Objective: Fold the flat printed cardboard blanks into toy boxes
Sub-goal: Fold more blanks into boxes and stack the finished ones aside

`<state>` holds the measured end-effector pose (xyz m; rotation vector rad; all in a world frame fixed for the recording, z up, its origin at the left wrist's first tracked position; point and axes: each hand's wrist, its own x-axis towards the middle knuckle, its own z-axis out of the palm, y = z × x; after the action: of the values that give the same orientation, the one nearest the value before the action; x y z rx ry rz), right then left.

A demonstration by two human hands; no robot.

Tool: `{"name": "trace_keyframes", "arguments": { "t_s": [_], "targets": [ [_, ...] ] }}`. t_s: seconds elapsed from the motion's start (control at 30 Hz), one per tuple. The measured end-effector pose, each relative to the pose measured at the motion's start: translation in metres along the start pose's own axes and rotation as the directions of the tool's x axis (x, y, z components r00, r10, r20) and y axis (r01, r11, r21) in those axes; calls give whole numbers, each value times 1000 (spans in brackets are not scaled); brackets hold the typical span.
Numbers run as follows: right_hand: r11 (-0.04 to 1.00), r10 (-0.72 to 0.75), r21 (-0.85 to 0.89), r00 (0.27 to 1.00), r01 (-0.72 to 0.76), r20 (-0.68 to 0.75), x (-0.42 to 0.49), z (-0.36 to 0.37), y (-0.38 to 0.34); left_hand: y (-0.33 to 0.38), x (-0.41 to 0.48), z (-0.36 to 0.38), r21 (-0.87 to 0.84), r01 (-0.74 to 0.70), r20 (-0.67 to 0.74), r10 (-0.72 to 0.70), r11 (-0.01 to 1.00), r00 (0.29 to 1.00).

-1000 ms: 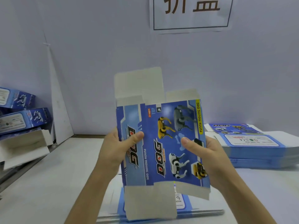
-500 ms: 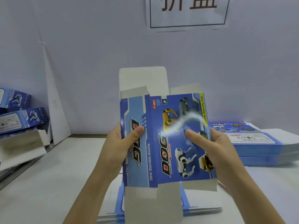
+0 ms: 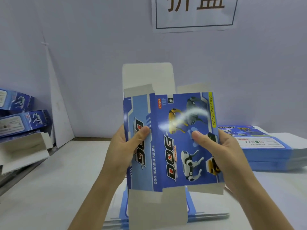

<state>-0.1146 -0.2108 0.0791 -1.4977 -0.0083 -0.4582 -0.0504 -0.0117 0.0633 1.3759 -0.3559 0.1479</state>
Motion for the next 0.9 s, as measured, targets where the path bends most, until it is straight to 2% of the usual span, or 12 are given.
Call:
{"name": "trace_keyframes", "arguments": {
  "t_s": [0.1, 0.3, 0.57, 0.67, 0.8, 0.9],
  "targets": [
    [1000, -24, -19, 1000, 23, -21, 0, 0, 0, 0, -1, 1, 9, -33, -57, 34, 999, 998],
    [999, -45, -28, 999, 45, -24, 0, 0, 1, -1, -1, 0, 10, -45, -65, 46, 999, 997],
    [998, -65, -22, 998, 65, -17, 0, -2, 0, 1, -2, 2, 26, -70, -55, 72, 997, 996],
    [996, -84, -6, 996, 84, -24, -2, -2, -2, 3, -3, 4, 39, -62, -9, 62, 997, 998],
    [975, -215, 40, 975, 218, -59, -6, 1, -7, 14, -5, 7, 158, -109, 47, 103, 981, 994],
    [931, -360, 37, 932, 362, -45, -10, 7, -10, 23, -12, 10, 222, -203, 116, 181, 954, 977]
  ]
}}
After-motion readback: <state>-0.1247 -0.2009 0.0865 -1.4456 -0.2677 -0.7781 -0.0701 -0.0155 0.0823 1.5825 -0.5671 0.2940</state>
